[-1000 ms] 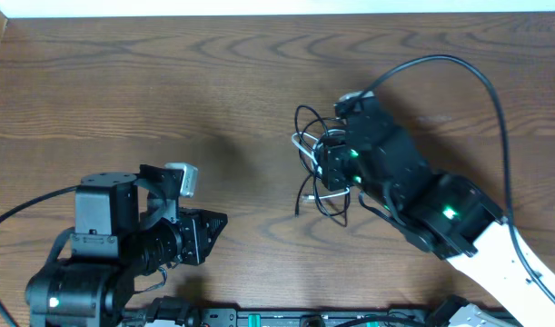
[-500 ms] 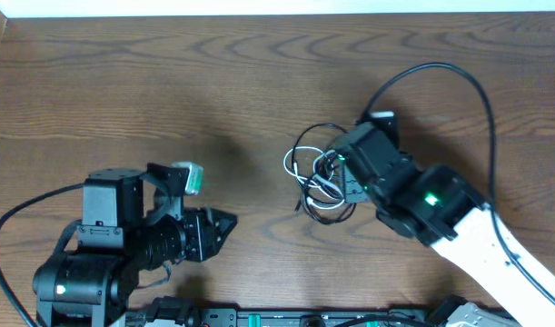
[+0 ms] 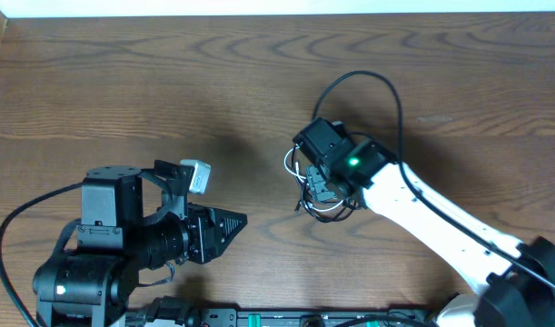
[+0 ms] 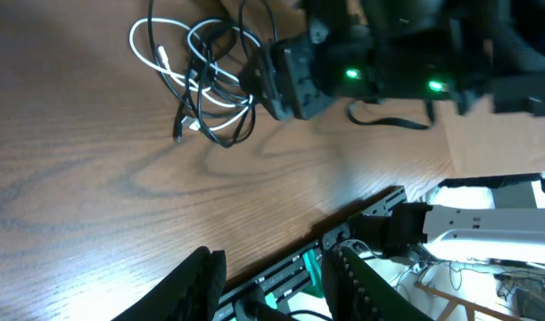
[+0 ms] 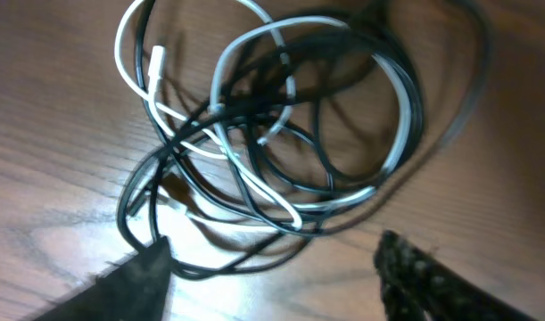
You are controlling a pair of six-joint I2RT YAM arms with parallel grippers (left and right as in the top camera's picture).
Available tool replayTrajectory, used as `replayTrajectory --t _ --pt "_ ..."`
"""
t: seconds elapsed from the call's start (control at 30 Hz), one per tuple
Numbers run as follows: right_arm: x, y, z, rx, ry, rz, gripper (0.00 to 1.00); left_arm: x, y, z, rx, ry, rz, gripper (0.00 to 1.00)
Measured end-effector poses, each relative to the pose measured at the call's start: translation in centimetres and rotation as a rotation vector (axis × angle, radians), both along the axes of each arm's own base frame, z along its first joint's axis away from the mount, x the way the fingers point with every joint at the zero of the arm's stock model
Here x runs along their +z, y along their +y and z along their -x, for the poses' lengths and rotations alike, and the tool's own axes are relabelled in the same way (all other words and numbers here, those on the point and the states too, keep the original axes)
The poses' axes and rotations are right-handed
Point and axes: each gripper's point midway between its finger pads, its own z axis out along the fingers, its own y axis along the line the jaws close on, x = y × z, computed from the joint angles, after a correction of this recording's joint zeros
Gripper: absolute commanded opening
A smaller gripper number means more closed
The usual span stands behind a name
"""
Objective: Untangle cables
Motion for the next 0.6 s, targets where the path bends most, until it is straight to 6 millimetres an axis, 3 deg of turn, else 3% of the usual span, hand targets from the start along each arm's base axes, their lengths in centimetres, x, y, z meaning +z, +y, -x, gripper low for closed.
replayTrajectory --t 0.07,0.2,0.33,0.37,0.43,0.5,0.6 --pt "-1.1 0.3 -0.2 0.066 0.017 0.031 0.58 -0.1 0.0 0.1 0.001 0.008 -0.002 0.41" --pt "-4.3 0.1 0.1 0.198 0.097 0.127 0.67 -0.2 0.1 0.3 -0.007 0.009 -0.009 0.43" --pt "-6.9 -0.1 0.5 0.274 0.165 0.19 0.67 -0.3 0.1 0.4 -0.017 0.005 -0.016 0.46" --pt "-7.4 -0.1 0.5 0.284 0.175 0.198 0.64 -0.3 0.1 0.4 -0.018 0.004 -0.016 0.46" --pt "-8.4 -0.1 0.5 0.304 0.191 0.214 0.41 -0.3 0.1 0.4 -0.023 -0.001 -0.019 0.46" --pt "-9.1 0.0 0.4 0.314 0.197 0.222 0.25 -0.3 0.1 0.4 -0.025 -0.002 -0.02 0.46" --pt "-9.3 0.0 0.3 0.325 0.2 0.224 0.15 -0.3 0.1 0.5 -0.027 -0.003 -0.021 0.47"
